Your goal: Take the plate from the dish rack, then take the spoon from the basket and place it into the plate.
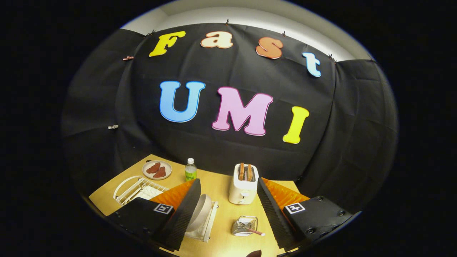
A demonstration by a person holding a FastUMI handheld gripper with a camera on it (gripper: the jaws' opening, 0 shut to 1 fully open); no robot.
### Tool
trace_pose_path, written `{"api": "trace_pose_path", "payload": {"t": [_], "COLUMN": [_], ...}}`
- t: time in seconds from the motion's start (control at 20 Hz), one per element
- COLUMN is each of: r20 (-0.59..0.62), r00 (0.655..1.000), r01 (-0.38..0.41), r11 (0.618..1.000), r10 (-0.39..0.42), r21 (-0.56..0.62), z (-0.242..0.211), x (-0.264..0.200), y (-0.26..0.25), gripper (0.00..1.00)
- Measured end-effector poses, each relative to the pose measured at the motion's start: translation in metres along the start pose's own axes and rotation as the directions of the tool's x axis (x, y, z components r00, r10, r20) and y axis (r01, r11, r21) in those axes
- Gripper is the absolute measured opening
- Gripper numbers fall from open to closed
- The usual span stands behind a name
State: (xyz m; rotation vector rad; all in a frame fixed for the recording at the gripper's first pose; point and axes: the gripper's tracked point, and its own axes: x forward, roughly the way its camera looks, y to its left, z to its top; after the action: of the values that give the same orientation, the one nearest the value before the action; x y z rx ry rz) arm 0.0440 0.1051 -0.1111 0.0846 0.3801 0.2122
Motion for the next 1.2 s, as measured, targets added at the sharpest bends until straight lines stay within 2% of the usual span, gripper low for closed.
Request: {"api": "trace_pose_path", "payload": {"t": [0.25, 0.4, 0.65, 0.7, 0.8, 0.9, 1.05, 1.2], "r20": [-0.214, -0.343, -0.462, -0.48, -0.509, -0.509, -0.504, -0.5], "r00": [0.976, 0.938, 0.887, 0.877, 0.861, 0.859, 0.856, 0.856], "r01": [-0.041, -0.019, 0.022, 0.031, 0.059, 0.098, 0.157, 0.154], "r11": [0.998, 0.994, 0.996, 0.996, 0.996, 0.994, 0.987, 0.988], "r10": [0.052, 0.054, 0.02, 0.013, -0.017, -0.057, -0.114, -0.132], "r21": [0.054, 0.105, 0.085, 0.082, 0.067, 0.053, 0.043, 0.003], "z": [-0.076, -0.121, -0.17, -0.177, -0.187, -0.187, -0.178, -0.168], "x": [0.053, 0.074, 0.102, 0.105, 0.111, 0.114, 0.118, 0.126], "y": [0.035, 0.046, 0.054, 0.057, 0.057, 0.055, 0.049, 0.052], "gripper": [0.97, 0.96, 0.91, 0.88, 0.68, 0.41, 0.32, 0.29]}}
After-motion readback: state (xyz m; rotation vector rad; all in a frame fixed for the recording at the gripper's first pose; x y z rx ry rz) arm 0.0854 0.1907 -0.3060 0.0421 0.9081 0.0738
